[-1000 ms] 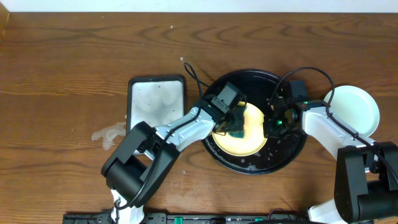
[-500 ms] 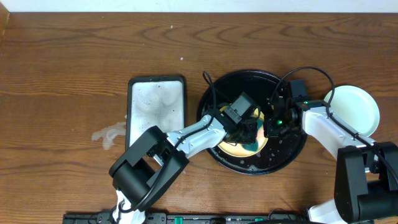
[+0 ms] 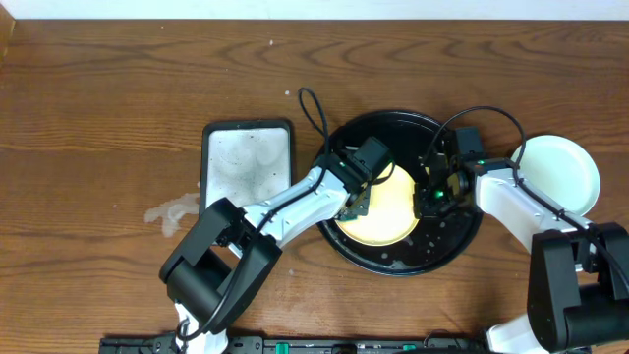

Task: Clean dirty plates on tray and stack at the side
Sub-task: 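Scrub the red stain on the yellow plate with the sponge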

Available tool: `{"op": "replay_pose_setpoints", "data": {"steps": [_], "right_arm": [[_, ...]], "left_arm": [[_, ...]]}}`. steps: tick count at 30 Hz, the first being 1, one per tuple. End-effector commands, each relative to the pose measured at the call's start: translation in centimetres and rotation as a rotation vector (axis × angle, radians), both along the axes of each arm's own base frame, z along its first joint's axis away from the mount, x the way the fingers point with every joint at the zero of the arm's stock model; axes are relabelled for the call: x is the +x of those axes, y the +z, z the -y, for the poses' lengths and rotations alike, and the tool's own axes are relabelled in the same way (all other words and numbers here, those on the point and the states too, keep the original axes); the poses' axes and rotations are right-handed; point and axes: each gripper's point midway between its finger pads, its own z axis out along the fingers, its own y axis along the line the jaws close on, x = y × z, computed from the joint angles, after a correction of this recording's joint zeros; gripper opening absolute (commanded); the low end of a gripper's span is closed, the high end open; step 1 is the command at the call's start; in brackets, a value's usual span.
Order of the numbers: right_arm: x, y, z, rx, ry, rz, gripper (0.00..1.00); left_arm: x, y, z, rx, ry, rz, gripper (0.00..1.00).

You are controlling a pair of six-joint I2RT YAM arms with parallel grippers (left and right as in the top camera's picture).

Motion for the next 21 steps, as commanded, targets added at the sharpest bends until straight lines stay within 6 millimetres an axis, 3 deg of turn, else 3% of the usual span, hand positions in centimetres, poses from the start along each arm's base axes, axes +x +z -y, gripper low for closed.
{"op": "replay_pose_setpoints", "data": {"steps": [1, 4, 8, 13, 16, 21], "right_arm": [[-0.7, -1.4, 1.9, -0.100, -0.003, -0.028, 0.01], [-0.7, -1.4, 1.9, -0.100, -0.003, -0.030, 0.01], [-0.7, -1.4, 1.9, -0.100, -0.003, -0.030, 0.01], [-0.7, -1.4, 1.9, -0.100, -0.003, -0.030, 0.01], [-0.7, -1.4, 1.9, -0.100, -0.003, -0.030, 0.01], [-0.7, -1.4, 1.9, -0.100, -0.002, -0.031, 0.01]], "left_arm": [[2.3, -1.8, -7.0, 0.340, -0.021, 0.073, 0.08], [2.3, -1.8, -4.7, 0.238, -0.034, 0.050, 0.08], [0.6, -2.6, 1.4, -0.094, -0.084, -0.082, 0.08], [-1.3, -1.6, 8.0, -0.431, -0.110, -0.210, 0.08], [-2.7, -1.8, 10.0, -0.495, -0.147, -0.258, 0.08], [-5.6, -3.3, 10.9, -0.462, -0.183, -0.328, 0.08]]}}
